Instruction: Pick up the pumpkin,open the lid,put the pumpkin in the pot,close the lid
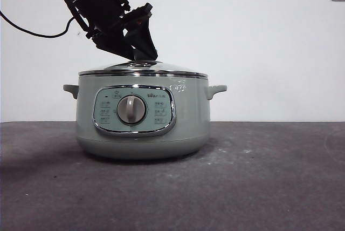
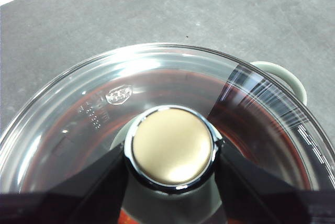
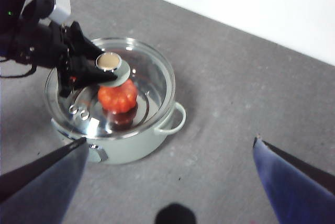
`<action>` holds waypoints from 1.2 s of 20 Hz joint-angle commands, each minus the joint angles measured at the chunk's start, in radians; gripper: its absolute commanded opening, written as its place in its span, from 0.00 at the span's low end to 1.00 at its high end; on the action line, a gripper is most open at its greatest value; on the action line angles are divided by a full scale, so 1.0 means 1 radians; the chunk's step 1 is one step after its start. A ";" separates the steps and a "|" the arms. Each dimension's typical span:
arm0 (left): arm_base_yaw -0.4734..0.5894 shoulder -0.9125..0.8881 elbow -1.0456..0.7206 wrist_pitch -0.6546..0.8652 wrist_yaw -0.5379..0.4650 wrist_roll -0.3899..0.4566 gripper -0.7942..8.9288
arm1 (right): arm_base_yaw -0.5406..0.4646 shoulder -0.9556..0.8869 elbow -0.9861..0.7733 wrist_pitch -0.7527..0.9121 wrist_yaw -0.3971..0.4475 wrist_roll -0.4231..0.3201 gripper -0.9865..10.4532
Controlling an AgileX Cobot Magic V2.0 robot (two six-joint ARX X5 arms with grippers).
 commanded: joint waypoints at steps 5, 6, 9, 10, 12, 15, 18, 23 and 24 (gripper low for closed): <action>-0.001 -0.062 -0.005 -0.087 -0.005 0.020 0.67 | 0.001 0.000 0.000 -0.079 -0.133 0.013 0.61; -0.001 -0.076 -0.005 -0.097 -0.005 0.020 0.67 | 0.001 0.000 0.000 -0.089 -0.145 0.013 0.61; -0.001 -0.161 -0.005 -0.174 -0.005 0.019 0.67 | 0.002 0.000 0.000 -0.135 -0.187 0.013 0.61; -0.001 -0.202 -0.005 -0.216 -0.004 0.016 0.67 | 0.002 0.000 0.000 -0.153 -0.215 0.013 0.61; -0.002 -0.291 -0.005 -0.309 0.003 0.012 0.66 | 0.002 0.000 0.000 -0.188 -0.266 0.013 0.61; -0.003 -0.435 -0.005 -0.460 0.055 0.011 0.66 | 0.002 0.000 0.000 -0.236 -0.283 0.013 0.60; -0.004 -0.568 -0.005 -0.595 0.082 -0.006 0.46 | 0.002 0.002 0.000 -0.275 -0.342 0.013 0.44; -0.003 -0.695 -0.005 -0.734 0.106 -0.006 0.08 | 0.002 0.002 0.000 -0.296 -0.438 -0.033 0.08; -0.003 -0.708 -0.005 -0.749 0.106 -0.006 0.08 | 0.002 0.002 0.000 -0.290 -0.436 -0.032 0.08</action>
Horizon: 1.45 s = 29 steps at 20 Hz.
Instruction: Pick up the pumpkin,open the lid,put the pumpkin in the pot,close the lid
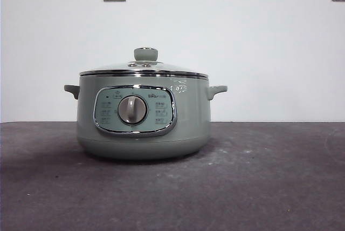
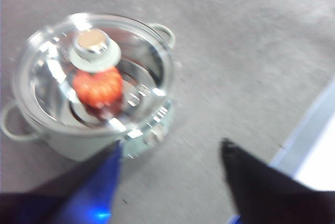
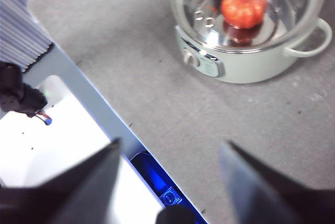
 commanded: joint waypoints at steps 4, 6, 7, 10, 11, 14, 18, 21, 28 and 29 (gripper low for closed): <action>-0.003 -0.014 -0.005 -0.025 0.002 -0.006 0.08 | 0.001 0.001 0.000 0.004 0.000 0.029 0.09; -0.003 -0.014 -0.005 -0.027 0.002 -0.006 0.08 | 0.000 0.000 0.000 0.004 0.003 0.030 0.09; -0.003 -0.014 -0.005 -0.027 0.002 -0.006 0.08 | 0.000 0.000 0.000 0.004 0.004 0.030 0.09; -0.003 -0.014 -0.005 -0.027 0.002 -0.006 0.08 | 0.000 0.000 0.000 0.004 0.004 0.030 0.09; -0.003 -0.014 -0.005 -0.027 0.002 -0.006 0.08 | 0.000 0.000 0.000 0.004 0.004 0.030 0.09; -0.003 -0.013 -0.005 -0.027 0.002 -0.006 0.08 | 0.000 0.000 0.000 0.004 0.004 0.030 0.09; -0.001 -0.014 -0.005 -0.025 -0.004 -0.002 0.08 | 0.000 0.000 0.000 0.004 0.004 0.030 0.09; 0.082 -0.046 -0.008 0.100 -0.049 0.016 0.08 | 0.000 0.000 0.000 0.004 0.004 0.030 0.09; 0.347 -0.308 -0.312 0.644 -0.024 0.024 0.08 | 0.000 -0.001 0.000 0.004 0.004 0.030 0.09; 0.373 -0.364 -0.402 0.734 -0.026 0.024 0.08 | 0.000 -0.001 0.000 0.004 0.004 0.030 0.09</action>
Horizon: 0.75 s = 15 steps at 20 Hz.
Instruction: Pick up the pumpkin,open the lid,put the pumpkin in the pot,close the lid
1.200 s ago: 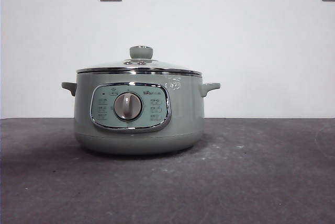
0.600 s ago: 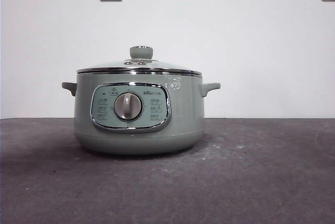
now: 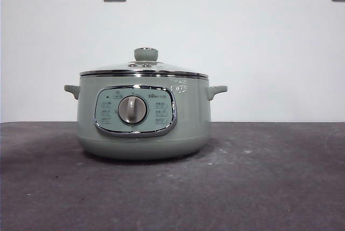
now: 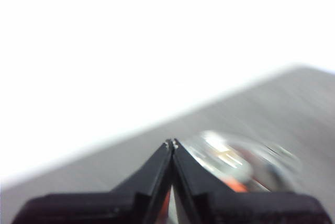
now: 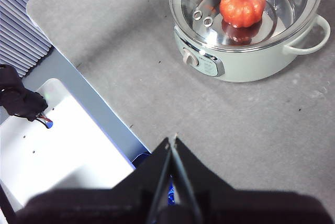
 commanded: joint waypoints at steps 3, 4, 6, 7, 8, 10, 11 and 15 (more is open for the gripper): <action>0.075 -0.223 -0.391 0.305 0.000 0.011 0.08 | 0.001 -0.001 0.000 0.003 0.002 0.006 0.09; 0.081 -0.265 -0.463 0.336 0.000 0.011 0.08 | 0.001 -0.001 0.000 0.003 0.002 0.006 0.09; 0.085 -0.352 -0.604 0.371 0.000 0.008 0.08 | 0.001 -0.002 0.000 0.003 0.002 0.006 0.09; 0.085 -0.392 -0.666 0.377 0.000 0.007 0.08 | 0.001 -0.003 0.000 0.003 0.002 0.006 0.09; 0.085 -0.430 -0.723 0.379 0.000 0.007 0.08 | 0.001 -0.003 0.000 0.003 0.002 0.006 0.09; 0.085 -0.496 -0.819 0.383 0.000 -0.005 0.08 | 0.001 -0.003 0.000 0.003 0.002 0.006 0.09; 0.086 -0.528 -0.863 0.384 -0.003 -0.014 0.08 | 0.001 -0.003 0.000 0.003 0.002 0.006 0.09; 0.087 -0.619 -0.989 0.384 -0.055 -0.029 0.08 | 0.001 -0.003 0.000 0.003 0.002 0.006 0.09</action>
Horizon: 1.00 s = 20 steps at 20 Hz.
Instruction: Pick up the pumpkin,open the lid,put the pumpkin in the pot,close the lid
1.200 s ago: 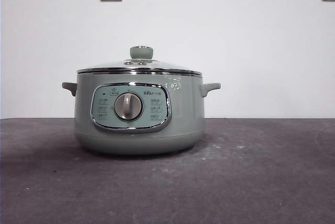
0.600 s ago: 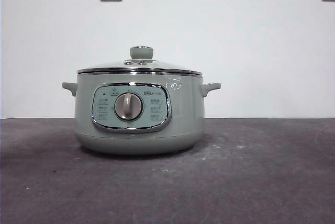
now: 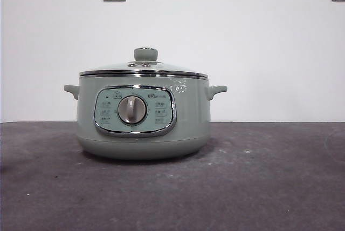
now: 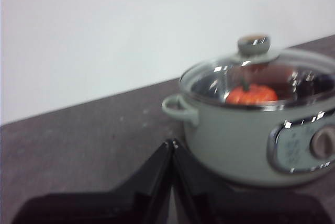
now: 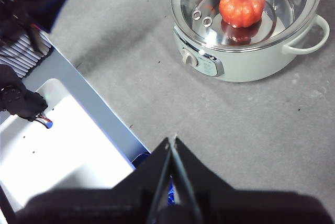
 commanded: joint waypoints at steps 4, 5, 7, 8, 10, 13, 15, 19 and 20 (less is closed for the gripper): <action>0.004 -0.086 -0.104 -0.002 -0.091 -0.019 0.08 | 0.001 -0.003 0.000 0.003 0.002 0.006 0.09; 0.004 -0.098 -0.117 -0.004 -0.116 -0.023 0.08 | 0.001 -0.003 0.000 0.003 0.002 0.006 0.09; 0.004 -0.113 -0.145 -0.008 -0.149 -0.035 0.08 | 0.001 -0.003 0.000 0.003 0.002 0.006 0.09; 0.004 -0.113 -0.148 -0.037 -0.150 -0.036 0.08 | 0.001 -0.003 0.000 0.003 0.002 0.006 0.09; 0.004 -0.113 -0.148 -0.072 -0.160 -0.036 0.08 | 0.001 -0.003 0.000 0.003 0.002 0.006 0.09; 0.004 -0.113 -0.148 -0.126 -0.159 -0.037 0.08 | 0.001 -0.003 0.000 0.003 0.002 0.006 0.09; 0.004 -0.113 -0.148 -0.124 -0.160 -0.037 0.08 | 0.001 -0.003 0.000 0.003 0.002 0.006 0.09; 0.004 -0.113 -0.148 -0.124 -0.161 -0.037 0.08 | 0.001 -0.003 0.000 0.003 0.002 0.006 0.09; 0.004 -0.113 -0.148 -0.124 -0.161 -0.037 0.08 | 0.001 -0.003 0.000 0.003 0.002 0.006 0.09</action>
